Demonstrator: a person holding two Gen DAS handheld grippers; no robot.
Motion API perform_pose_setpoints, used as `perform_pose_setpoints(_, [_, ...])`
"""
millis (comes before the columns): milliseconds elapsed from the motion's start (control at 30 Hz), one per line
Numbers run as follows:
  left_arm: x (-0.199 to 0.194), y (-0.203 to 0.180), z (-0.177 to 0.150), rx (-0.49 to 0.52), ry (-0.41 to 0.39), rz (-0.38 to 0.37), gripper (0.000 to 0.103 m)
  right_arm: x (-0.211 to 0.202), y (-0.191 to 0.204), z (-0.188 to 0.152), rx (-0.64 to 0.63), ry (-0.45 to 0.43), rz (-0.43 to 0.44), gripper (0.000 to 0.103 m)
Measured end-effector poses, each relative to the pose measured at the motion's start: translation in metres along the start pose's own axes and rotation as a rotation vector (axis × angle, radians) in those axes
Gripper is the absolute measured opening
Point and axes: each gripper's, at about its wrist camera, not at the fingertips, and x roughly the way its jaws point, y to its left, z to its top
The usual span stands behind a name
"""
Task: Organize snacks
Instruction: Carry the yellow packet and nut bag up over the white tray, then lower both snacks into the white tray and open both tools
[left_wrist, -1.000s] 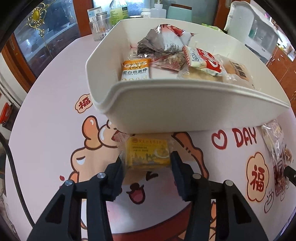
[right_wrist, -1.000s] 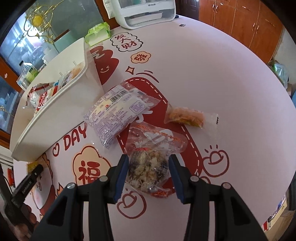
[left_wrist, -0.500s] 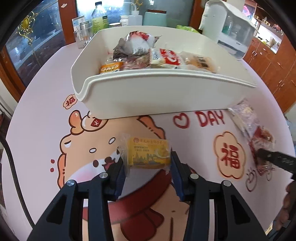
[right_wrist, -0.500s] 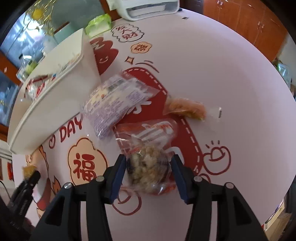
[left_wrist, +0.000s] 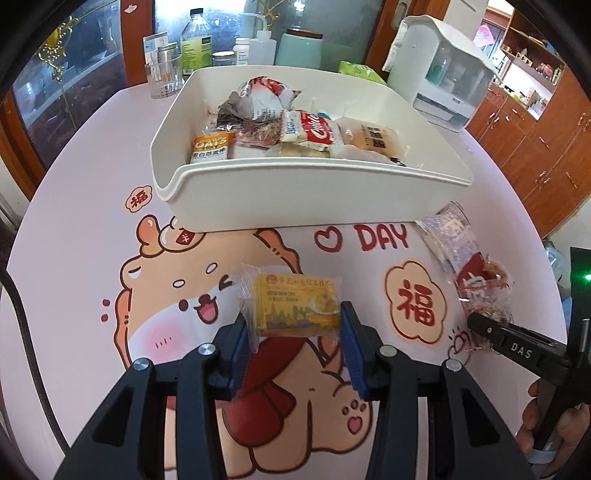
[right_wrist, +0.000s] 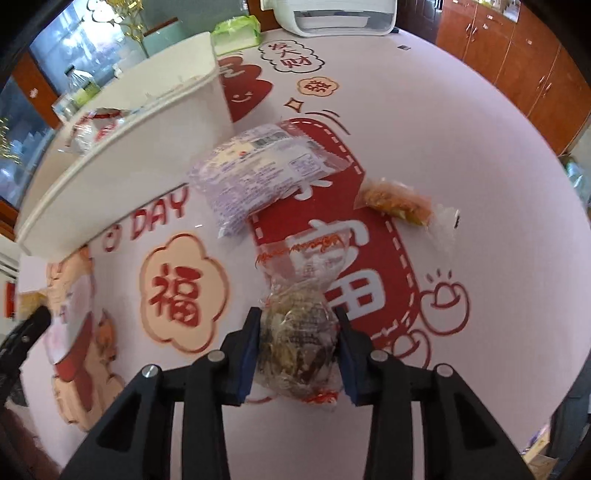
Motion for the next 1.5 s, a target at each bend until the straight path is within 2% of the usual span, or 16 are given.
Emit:
perform_pose_setpoints(167, [-0.016, -0.012, 0.002, 0.03, 0.012, -0.021, 0.043, -0.032, 0.001, -0.004, 0.003, -0.041, 0.139, 0.038])
perform_pose_setpoints(300, [-0.038, -0.022, 0.016, 0.063, -0.011, -0.044, 0.043, -0.061, 0.011, 0.007, -0.028, -0.085, 0.195, 0.038])
perform_pose_setpoints(467, [-0.069, -0.032, 0.051, 0.109, -0.071, -0.04, 0.043, -0.096, 0.031, 0.031, -0.075, -0.164, 0.247, 0.038])
perform_pose_setpoints(667, [-0.101, -0.034, 0.112, 0.15, -0.167, 0.004, 0.043, -0.139, 0.068, 0.073, -0.147, -0.268, 0.284, 0.038])
perform_pose_setpoints(833, [-0.12, -0.031, 0.162, 0.164, -0.232, 0.063, 0.043, -0.168, 0.102, 0.116, -0.165, -0.37, 0.286, 0.038])
perform_pose_setpoints(1000, [-0.118, -0.027, 0.2, 0.178, -0.249, 0.112, 0.044, -0.185, 0.128, 0.149, -0.158, -0.447, 0.275, 0.038])
perform_pose_setpoints(1133, [-0.105, -0.024, 0.215, 0.191, -0.238, 0.146, 0.044, -0.178, 0.145, 0.171, -0.154, -0.443, 0.254, 0.038])
perform_pose_setpoints(1300, [-0.074, -0.015, 0.224, 0.194, -0.187, 0.193, 0.046, -0.145, 0.162, 0.184, -0.183, -0.379, 0.2, 0.039])
perform_pose_setpoints(1333, [-0.067, -0.014, 0.224, 0.197, -0.177, 0.198, 0.047, -0.14, 0.166, 0.185, -0.193, -0.368, 0.189, 0.039])
perform_pose_setpoints(1400, [-0.056, -0.012, 0.223, 0.203, -0.15, 0.22, 0.069, -0.128, 0.171, 0.185, -0.213, -0.35, 0.151, 0.039])
perform_pose_setpoints(1433, [-0.051, -0.011, 0.222, 0.208, -0.143, 0.229, 0.084, -0.125, 0.173, 0.185, -0.225, -0.34, 0.143, 0.04])
perform_pose_setpoints(1467, [-0.049, -0.01, 0.22, 0.208, -0.144, 0.244, 0.089, -0.122, 0.175, 0.184, -0.238, -0.332, 0.144, 0.041])
perform_pose_setpoints(1500, [-0.046, -0.008, 0.218, 0.208, -0.145, 0.256, 0.089, -0.121, 0.176, 0.182, -0.251, -0.326, 0.148, 0.045])
